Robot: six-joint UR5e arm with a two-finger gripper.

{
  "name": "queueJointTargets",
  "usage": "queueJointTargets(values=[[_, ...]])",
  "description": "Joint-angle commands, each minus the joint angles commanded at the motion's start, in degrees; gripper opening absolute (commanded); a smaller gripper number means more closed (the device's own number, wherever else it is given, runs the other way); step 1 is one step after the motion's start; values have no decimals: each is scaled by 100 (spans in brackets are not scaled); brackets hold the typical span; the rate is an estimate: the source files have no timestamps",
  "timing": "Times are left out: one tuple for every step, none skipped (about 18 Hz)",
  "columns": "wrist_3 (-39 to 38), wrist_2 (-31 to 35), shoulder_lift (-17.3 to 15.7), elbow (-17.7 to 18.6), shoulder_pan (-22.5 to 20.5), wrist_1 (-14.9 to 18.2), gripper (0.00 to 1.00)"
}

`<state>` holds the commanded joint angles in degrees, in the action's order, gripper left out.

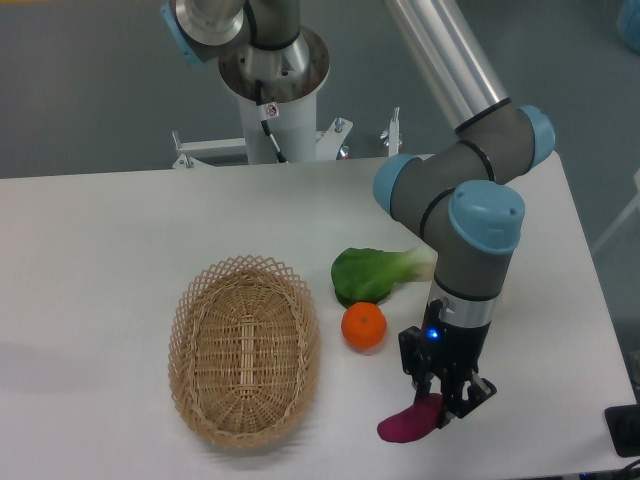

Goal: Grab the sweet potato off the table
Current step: 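Lift the held sweet potato up off the table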

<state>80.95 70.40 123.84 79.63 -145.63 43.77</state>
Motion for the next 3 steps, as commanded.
queueJointTargets(values=[[0,0,0,0,0,0,19],[-9,0,0,0,0,0,19],[-9,0,0,0,0,0,19]])
